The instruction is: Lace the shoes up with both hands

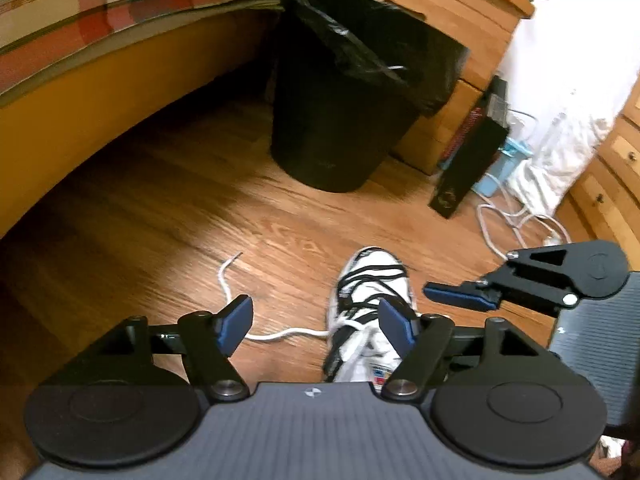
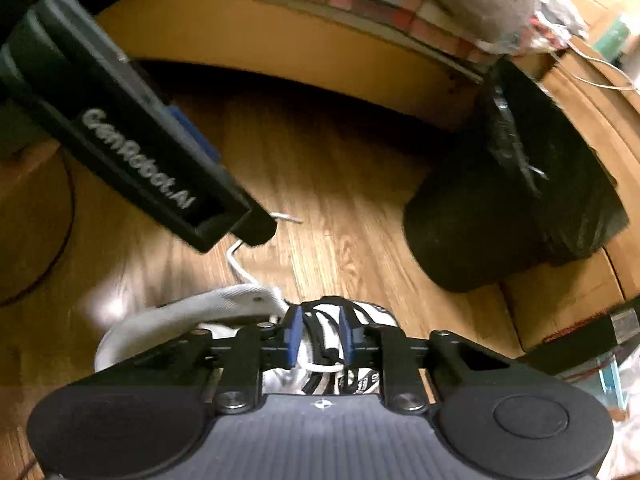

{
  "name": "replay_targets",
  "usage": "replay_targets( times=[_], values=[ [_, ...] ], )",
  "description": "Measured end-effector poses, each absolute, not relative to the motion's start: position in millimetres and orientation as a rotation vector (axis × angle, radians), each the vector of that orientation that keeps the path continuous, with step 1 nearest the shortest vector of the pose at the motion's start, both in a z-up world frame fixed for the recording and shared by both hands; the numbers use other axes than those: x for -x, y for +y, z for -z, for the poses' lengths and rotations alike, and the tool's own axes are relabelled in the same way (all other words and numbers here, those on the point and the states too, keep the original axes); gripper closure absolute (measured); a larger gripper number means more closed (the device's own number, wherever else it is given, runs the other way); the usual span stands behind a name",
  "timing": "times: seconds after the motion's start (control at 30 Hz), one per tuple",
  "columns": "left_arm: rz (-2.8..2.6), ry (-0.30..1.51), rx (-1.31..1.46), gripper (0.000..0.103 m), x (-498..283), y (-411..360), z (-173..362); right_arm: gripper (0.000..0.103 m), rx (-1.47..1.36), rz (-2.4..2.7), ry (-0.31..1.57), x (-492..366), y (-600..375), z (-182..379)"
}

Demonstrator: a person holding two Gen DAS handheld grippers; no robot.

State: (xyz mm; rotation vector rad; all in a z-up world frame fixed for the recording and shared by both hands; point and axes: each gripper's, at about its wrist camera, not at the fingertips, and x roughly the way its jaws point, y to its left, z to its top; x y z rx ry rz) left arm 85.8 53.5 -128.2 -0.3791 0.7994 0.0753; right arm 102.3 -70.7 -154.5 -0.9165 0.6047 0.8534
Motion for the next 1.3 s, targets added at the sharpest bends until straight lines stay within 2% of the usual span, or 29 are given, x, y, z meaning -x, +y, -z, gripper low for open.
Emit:
replay_targets(
  times=[0.2,0.37,0.63,0.93,1.0,1.3],
  values=[
    [-0.149,0.862,0.397,0.039,-86,61,144,0.095,0.985,-0.910,0.698,-100,-67,172],
    [-0.142,0.873,0.477,0.039,-82,68,150,0.095,1.092,-0.918,0.679,-92,-60,183],
    [-0.124,0.884,0.533,0.038,-82,72,154,0.093,1.330,-0.908,0.530,-79,-48,186],
    [-0.138,0.894,0.564,0.037,-81,76,155,0.091,1.444,-0.919,0.569,-81,-47,200],
    [-0.138,0.895,0.579,0.037,-81,77,156,0.085,1.464,-0.918,0.563,-81,-46,200],
    [-0.131,0.901,0.585,0.036,-81,78,157,0.085,1.530,-0.901,0.539,-80,-39,217]
  ],
)
